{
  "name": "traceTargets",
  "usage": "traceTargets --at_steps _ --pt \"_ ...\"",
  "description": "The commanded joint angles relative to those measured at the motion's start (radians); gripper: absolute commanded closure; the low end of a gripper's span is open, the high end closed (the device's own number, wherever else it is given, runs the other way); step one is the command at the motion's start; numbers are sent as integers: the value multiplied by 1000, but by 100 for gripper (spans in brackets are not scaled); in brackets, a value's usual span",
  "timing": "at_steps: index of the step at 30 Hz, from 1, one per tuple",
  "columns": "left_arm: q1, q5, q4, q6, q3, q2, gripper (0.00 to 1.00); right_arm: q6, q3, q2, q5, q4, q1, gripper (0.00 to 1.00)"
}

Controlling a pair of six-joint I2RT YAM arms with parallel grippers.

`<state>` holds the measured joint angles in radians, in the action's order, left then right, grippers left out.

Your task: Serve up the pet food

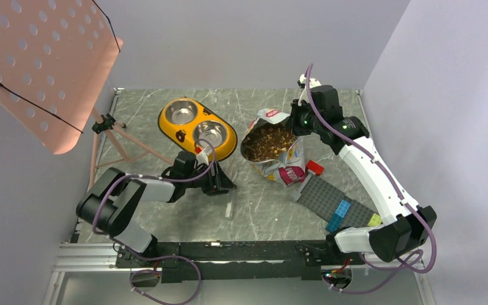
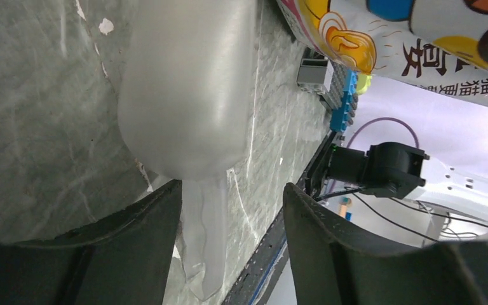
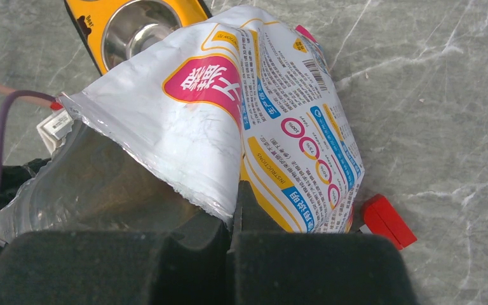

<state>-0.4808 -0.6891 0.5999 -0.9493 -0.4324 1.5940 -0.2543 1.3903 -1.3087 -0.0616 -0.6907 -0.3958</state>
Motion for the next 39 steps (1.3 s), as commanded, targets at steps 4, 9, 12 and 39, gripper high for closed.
traceTargets --at_steps 4,9,12,39 --pt "-93 215 -504 267 -113 -190 30 -9 54 62 -14 -20 7 100" --pt "-221 423 -562 269 -140 -233 12 -15 47 61 -16 -22 7 100" --pt "-323 585 -583 270 -164 -216 12 -24 42 59 -23 -23 6 100" --pt "-843 1679 -118 137 -14 219 54 -11 -212 142 -25 125 5 100"
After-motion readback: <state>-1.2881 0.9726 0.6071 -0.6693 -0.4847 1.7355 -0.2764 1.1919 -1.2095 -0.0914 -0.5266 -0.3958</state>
